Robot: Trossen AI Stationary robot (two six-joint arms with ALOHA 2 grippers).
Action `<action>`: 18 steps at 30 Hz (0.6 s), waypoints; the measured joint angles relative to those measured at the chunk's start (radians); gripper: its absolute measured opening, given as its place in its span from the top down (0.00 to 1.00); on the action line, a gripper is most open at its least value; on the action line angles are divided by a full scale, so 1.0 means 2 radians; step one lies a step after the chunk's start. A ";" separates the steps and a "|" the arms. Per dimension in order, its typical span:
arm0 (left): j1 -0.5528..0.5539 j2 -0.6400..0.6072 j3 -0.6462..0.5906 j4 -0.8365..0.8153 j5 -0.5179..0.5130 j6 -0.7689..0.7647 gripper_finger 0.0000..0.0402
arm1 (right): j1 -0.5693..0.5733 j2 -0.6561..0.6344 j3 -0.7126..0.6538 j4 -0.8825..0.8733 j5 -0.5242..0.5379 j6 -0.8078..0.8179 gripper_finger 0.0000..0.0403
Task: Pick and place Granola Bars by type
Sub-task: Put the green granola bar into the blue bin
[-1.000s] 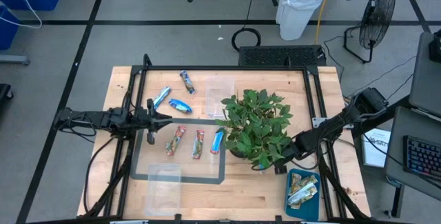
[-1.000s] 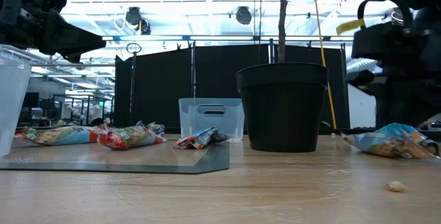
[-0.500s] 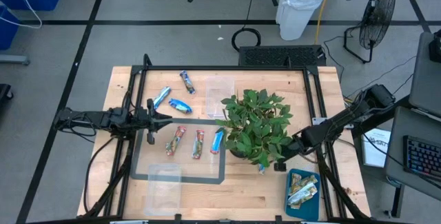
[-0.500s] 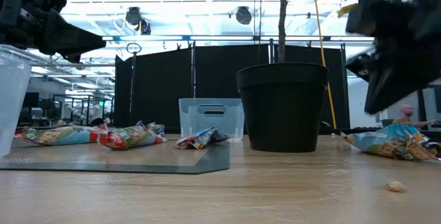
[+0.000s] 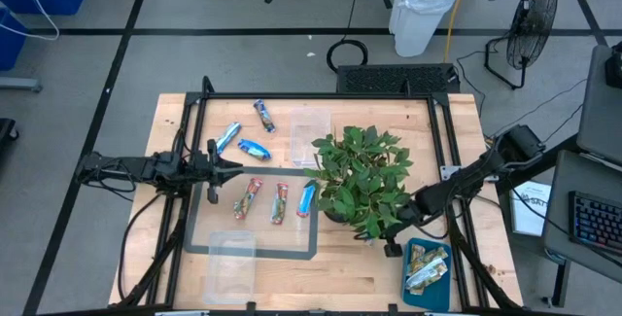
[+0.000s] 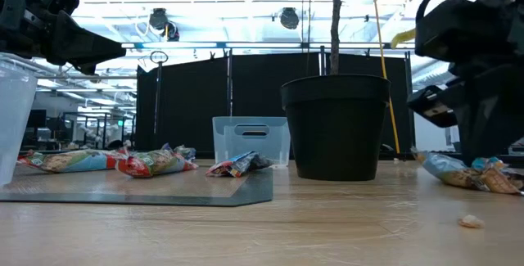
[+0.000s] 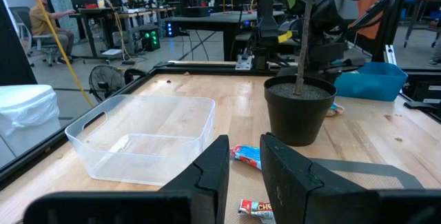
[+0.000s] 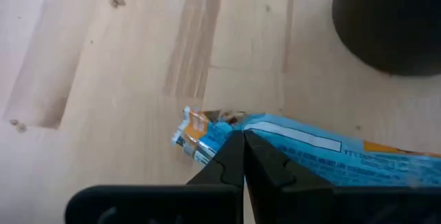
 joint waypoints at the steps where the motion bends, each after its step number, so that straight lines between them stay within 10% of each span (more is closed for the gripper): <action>1: 0.000 0.000 0.000 0.000 0.000 0.000 0.78 | 0.000 -0.001 0.000 -0.004 0.000 0.001 1.00; 18: 0.000 0.000 0.000 0.000 0.000 0.000 0.78 | -0.002 -0.064 0.000 -0.213 0.085 0.070 1.00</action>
